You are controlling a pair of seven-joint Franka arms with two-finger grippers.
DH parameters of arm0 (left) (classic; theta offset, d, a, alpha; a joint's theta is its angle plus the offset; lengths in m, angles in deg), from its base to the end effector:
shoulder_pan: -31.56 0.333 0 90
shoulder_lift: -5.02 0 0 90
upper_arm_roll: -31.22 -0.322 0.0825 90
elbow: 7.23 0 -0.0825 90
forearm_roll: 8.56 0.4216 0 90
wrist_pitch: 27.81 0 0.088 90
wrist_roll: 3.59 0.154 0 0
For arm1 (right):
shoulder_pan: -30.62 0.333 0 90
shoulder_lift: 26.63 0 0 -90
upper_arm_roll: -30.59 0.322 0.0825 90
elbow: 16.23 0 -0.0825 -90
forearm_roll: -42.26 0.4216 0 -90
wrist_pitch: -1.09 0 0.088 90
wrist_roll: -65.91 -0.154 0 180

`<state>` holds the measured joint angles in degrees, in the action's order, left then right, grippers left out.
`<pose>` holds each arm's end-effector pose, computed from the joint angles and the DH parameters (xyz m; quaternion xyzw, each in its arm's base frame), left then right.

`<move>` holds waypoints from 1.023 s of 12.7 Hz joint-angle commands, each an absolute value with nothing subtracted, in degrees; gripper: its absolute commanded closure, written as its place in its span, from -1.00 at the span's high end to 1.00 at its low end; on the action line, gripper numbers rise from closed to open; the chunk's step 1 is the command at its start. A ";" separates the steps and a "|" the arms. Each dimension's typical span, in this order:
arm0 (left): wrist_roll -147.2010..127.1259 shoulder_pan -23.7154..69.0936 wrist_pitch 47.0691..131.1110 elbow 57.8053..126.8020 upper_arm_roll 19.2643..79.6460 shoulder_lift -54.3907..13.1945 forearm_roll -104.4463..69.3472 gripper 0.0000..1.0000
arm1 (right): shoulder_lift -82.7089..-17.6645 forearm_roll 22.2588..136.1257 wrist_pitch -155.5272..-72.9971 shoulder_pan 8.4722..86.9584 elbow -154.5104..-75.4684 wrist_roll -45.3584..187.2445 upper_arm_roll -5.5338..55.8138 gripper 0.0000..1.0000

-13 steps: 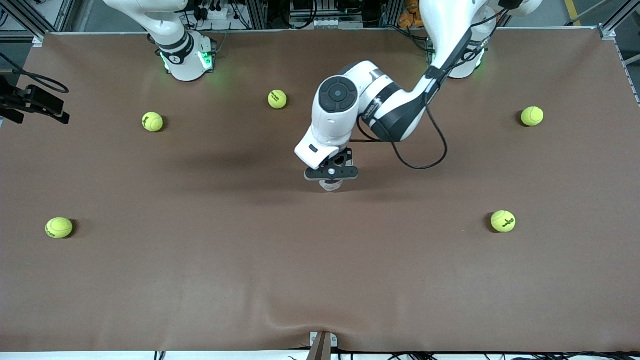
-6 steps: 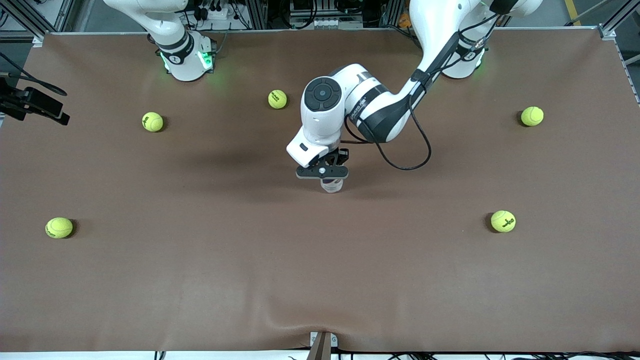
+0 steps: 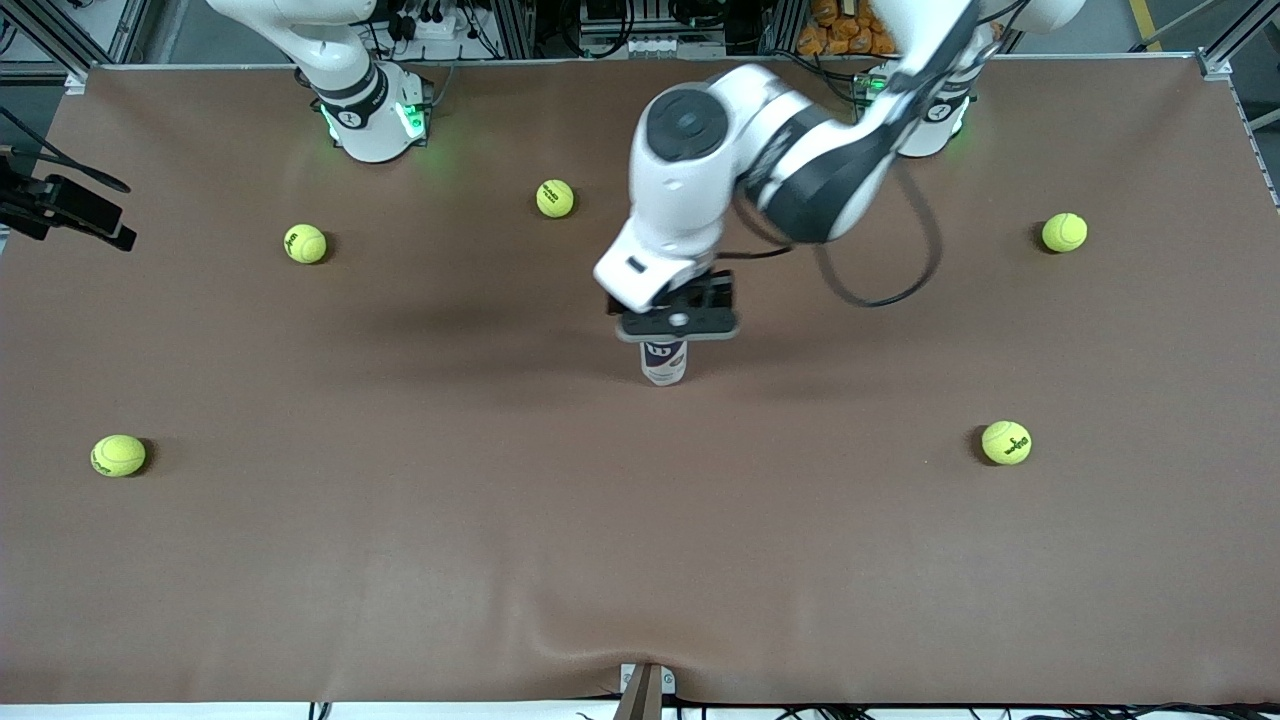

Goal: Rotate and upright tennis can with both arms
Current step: 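Open the left gripper and lift it away from the can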

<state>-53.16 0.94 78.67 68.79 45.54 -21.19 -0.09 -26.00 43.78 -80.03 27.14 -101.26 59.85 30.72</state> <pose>0.5599 -0.4907 0.4376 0.9982 0.0373 0.0427 0.0203 0.5688 -0.0289 0.6204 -0.9963 0.0803 0.0289 0.0125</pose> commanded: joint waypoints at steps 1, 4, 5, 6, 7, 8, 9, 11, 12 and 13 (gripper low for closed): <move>-50.19 7.28 73.55 70.29 45.98 -14.42 0.33 1.00 | -26.11 44.37 -79.15 26.31 -100.08 59.06 31.20 1.00; -48.33 14.84 68.19 70.37 45.98 -9.84 0.32 1.00 | -26.20 44.63 -79.15 26.49 -100.08 59.14 31.20 1.00; -44.58 17.04 66.08 70.37 46.07 -8.79 0.32 1.00 | -26.20 44.63 -79.15 26.49 -100.08 59.14 31.29 1.00; -39.24 19.41 64.23 70.55 45.90 -7.38 0.32 1.00 | -26.20 44.63 -79.15 26.57 -100.08 59.14 31.29 1.00; -35.18 21.61 62.12 70.55 45.90 -6.41 0.23 1.00 | -26.20 44.63 -79.24 26.57 -100.08 59.23 31.29 1.00; -32.09 23.72 60.45 70.81 45.98 -5.10 0.23 1.00 | -26.20 44.63 -79.24 26.57 -99.99 59.23 31.29 1.00; -29.54 25.74 59.74 71.25 46.16 -4.39 -0.20 1.00 | -26.20 44.63 -79.24 26.49 -99.99 59.32 31.29 1.00; -27.85 29.61 59.90 72.92 46.16 -2.19 -1.87 1.00 | -26.20 44.54 -79.15 26.40 -99.73 59.49 31.21 1.00; -27.58 31.54 59.99 73.27 46.16 -1.57 -2.14 1.00 | -26.20 44.54 -79.15 26.40 -99.64 59.50 31.29 1.00; -27.23 33.13 59.99 74.41 46.16 -0.09 -3.01 1.00 | -26.20 44.63 -79.15 26.40 -99.64 59.50 31.29 1.00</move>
<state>-28.34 30.00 59.93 70.89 45.45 -3.76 -1.29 -26.00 43.80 -80.03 27.13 -100.81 59.84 30.81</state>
